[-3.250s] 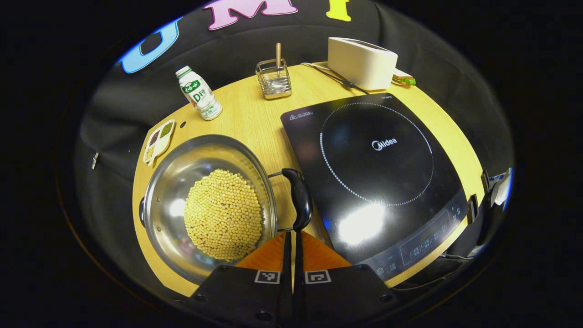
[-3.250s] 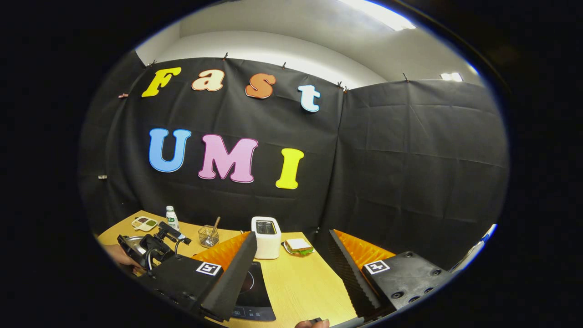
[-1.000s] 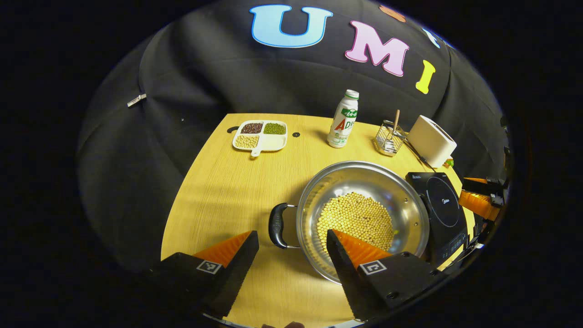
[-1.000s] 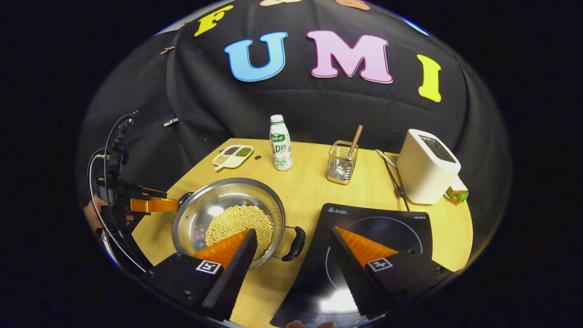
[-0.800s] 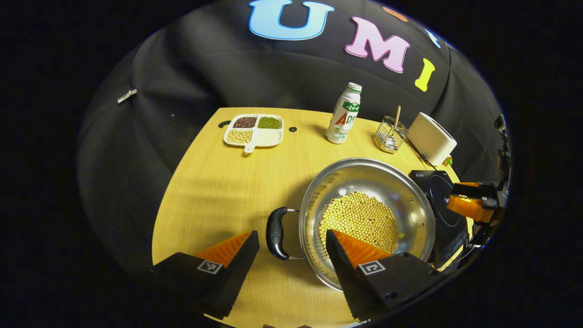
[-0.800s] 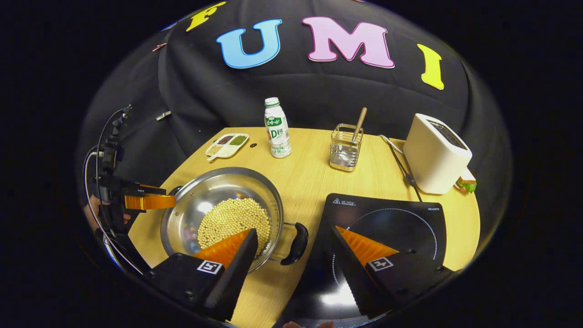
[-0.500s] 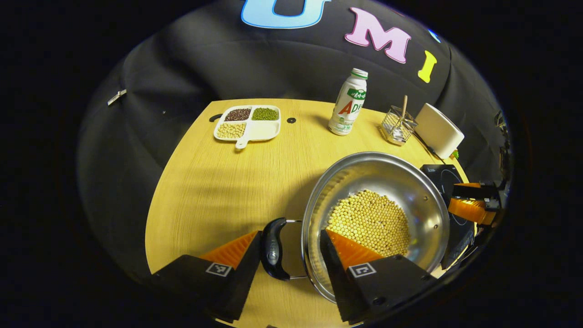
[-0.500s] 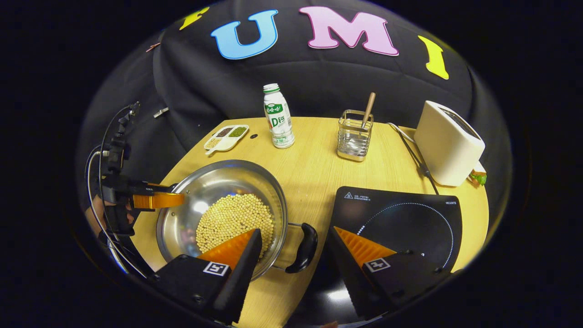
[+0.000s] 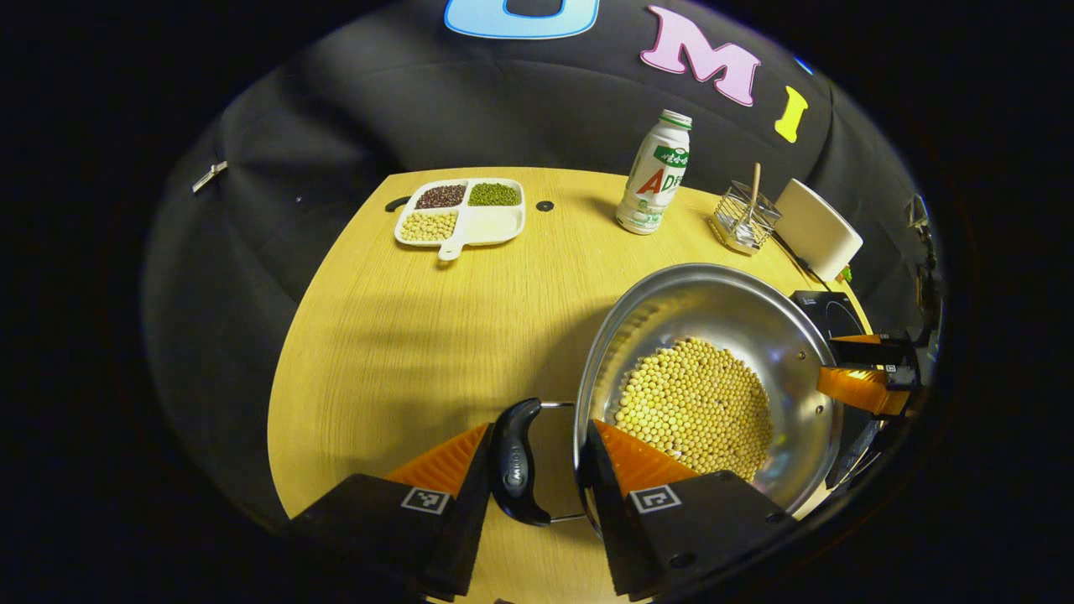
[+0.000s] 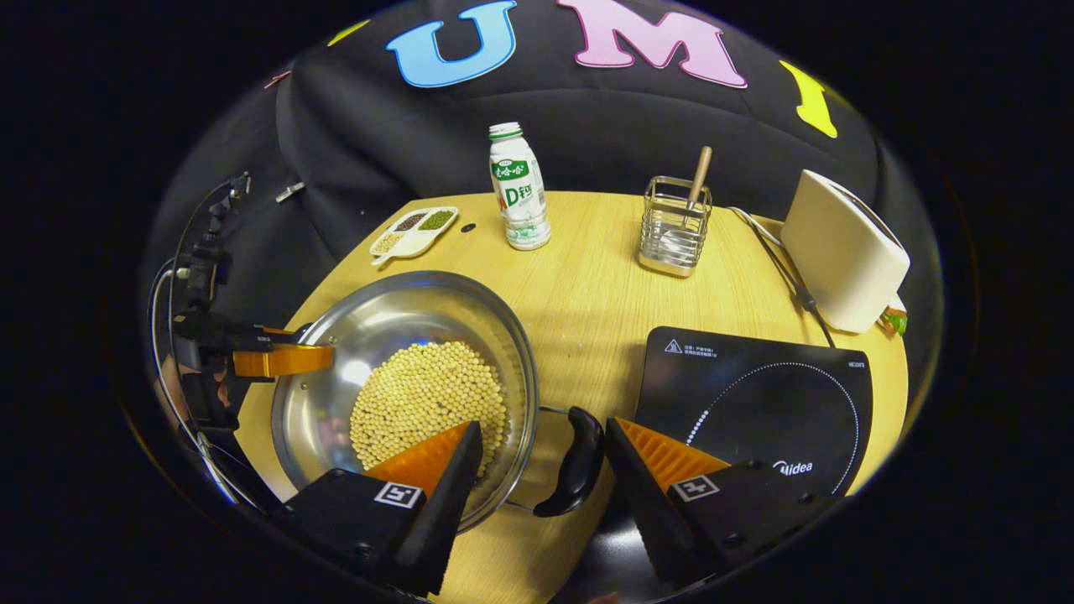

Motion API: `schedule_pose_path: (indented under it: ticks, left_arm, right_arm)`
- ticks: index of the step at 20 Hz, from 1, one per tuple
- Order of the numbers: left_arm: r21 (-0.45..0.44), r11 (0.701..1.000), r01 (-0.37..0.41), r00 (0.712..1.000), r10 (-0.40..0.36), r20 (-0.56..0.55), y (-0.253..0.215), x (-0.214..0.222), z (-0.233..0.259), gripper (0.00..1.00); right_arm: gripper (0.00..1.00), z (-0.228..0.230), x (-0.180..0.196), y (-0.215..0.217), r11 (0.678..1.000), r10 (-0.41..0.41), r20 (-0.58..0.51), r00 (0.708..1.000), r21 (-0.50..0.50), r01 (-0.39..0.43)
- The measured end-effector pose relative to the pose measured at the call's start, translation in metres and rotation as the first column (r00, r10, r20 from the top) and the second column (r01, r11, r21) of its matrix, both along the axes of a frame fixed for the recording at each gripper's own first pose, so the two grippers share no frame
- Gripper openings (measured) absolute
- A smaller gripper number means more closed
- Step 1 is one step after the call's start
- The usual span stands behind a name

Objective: First push the handle of the pot to place it horizontally, then grasp the pot with both hands and set it on the induction cooktop.

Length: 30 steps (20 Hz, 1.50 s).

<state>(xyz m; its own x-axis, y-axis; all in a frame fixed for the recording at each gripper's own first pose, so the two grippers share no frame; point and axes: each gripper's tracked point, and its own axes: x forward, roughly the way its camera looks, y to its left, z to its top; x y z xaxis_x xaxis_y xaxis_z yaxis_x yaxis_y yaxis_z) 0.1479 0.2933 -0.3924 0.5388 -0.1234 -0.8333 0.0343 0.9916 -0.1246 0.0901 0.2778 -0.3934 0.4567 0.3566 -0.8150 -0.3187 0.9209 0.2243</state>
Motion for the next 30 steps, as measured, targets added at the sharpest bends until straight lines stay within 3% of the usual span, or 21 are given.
schedule_pose_path:
  ticks: [1, 2, 10, 14, 17, 19, 23, 30]
  left_arm:
    - [0.003, 1.000, 0.002, 1.000, -0.002, -0.001, 0.000, 0.000, 0.001, 0.64]
    - [0.007, 1.000, 0.002, 1.000, -0.002, -0.002, 0.001, 0.001, 0.000, 0.64]
    - [0.031, 1.000, 0.002, 1.000, -0.002, 0.001, 0.004, 0.006, -0.004, 0.65]
    - [0.043, 0.999, 0.000, 1.000, 0.001, -0.001, 0.008, 0.005, -0.005, 0.63]
    - [0.043, 0.999, -0.007, 1.000, 0.007, -0.002, 0.008, 0.004, -0.005, 0.65]
    - [0.041, 0.999, -0.004, 1.000, 0.004, 0.003, 0.008, 0.005, -0.005, 0.65]
    - [0.034, 0.999, -0.021, 0.999, 0.020, 0.030, 0.008, 0.008, -0.003, 0.61]
    - [0.053, 0.998, -0.037, 0.999, 0.035, 0.033, 0.001, -0.004, 0.022, 0.59]
  right_arm:
    - [0.92, -0.004, 0.002, -0.001, 1.000, -0.005, -0.006, 1.000, -0.008, 0.005]
    - [0.82, -0.010, 0.001, 0.000, 1.000, -0.011, -0.016, 1.000, -0.012, 0.011]
    - [0.68, -0.025, 0.010, 0.000, 0.994, -0.087, -0.045, 0.995, -0.067, 0.084]
    - [0.71, -0.032, 0.009, 0.002, 0.989, -0.038, -0.045, 0.998, -0.147, 0.031]
    - [0.74, -0.032, 0.009, 0.003, 0.991, -0.072, -0.065, 0.995, -0.119, 0.064]
    - [0.64, -0.035, 0.011, 0.004, 0.990, -0.111, -0.086, 0.990, -0.097, 0.103]
    - [0.58, -0.034, 0.011, 0.004, 0.990, -0.119, -0.070, 0.990, -0.086, 0.112]
    - [0.57, -0.009, 0.006, -0.003, 0.991, -0.119, -0.086, 0.989, -0.078, 0.112]
